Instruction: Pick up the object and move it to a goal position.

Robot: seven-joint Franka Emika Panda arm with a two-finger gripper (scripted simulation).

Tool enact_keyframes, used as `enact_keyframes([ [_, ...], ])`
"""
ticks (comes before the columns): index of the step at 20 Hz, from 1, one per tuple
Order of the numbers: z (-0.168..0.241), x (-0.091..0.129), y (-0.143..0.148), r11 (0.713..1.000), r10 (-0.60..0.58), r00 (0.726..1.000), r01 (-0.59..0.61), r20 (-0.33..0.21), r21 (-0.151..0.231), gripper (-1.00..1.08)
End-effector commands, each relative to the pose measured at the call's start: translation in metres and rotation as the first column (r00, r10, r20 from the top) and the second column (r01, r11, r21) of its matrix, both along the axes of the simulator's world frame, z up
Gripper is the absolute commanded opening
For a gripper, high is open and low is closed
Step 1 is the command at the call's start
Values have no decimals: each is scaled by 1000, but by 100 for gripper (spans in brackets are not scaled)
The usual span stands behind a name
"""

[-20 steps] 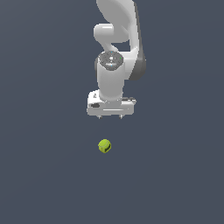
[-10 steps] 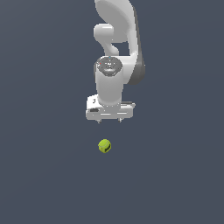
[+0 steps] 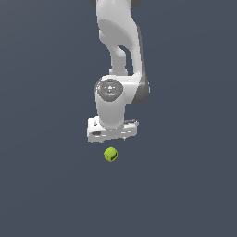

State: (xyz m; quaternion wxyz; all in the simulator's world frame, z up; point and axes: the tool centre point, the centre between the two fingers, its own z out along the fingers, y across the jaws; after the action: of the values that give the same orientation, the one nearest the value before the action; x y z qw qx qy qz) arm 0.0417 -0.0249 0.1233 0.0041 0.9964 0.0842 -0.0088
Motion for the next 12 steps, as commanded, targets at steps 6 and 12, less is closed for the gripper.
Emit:
enact_keyframes([
  [6,-24,25,-10,998,58,998,-58,13,7,100],
  [12,-32,31,-13,997,74,997,-74,17,10,100],
])
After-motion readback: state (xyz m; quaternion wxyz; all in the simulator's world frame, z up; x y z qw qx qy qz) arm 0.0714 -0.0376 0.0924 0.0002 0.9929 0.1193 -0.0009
